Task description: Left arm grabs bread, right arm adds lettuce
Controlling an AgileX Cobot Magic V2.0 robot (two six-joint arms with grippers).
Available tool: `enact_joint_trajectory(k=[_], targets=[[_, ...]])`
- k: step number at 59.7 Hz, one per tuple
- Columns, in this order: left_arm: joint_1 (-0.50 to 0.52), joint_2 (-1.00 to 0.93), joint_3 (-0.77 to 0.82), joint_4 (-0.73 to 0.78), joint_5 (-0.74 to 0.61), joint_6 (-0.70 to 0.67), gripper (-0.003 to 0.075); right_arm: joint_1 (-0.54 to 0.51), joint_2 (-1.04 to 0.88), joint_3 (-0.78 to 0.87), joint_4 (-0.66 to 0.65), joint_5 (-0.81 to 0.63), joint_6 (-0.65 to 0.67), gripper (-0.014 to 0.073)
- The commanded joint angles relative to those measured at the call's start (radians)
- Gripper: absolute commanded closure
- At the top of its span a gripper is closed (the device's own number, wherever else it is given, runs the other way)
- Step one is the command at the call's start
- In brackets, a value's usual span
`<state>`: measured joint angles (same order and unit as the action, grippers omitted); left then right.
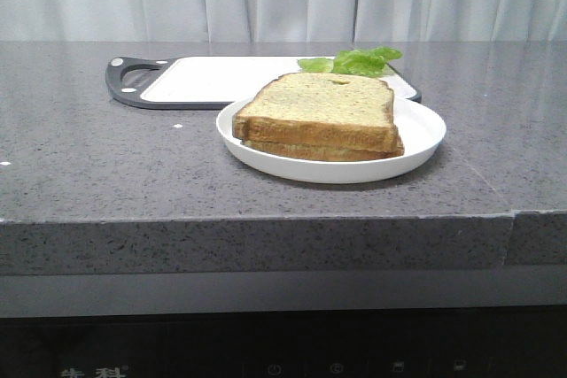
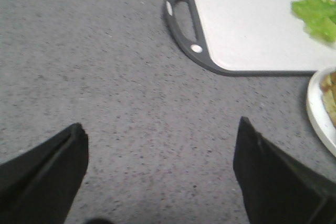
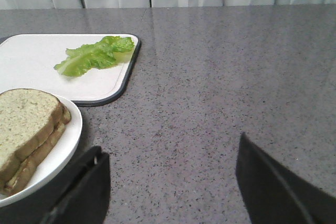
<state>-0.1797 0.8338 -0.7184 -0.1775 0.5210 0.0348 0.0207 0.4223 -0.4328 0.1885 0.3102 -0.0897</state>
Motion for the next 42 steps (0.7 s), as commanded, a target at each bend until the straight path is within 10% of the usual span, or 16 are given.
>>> enact_joint_trajectory(k=[1, 42], targets=[[-0.082, 0.102, -0.128, -0.035, 0.016, -0.002, 0.0158, -0.007, 0.009, -0.038, -0.010, -0.077, -0.011, 0.0069], [-0.449, 0.814, -0.737, -0.113, 0.203, -0.002, 0.0158, -0.007, 0.009, -0.038, -0.010, -0.071, -0.011, 0.0069]])
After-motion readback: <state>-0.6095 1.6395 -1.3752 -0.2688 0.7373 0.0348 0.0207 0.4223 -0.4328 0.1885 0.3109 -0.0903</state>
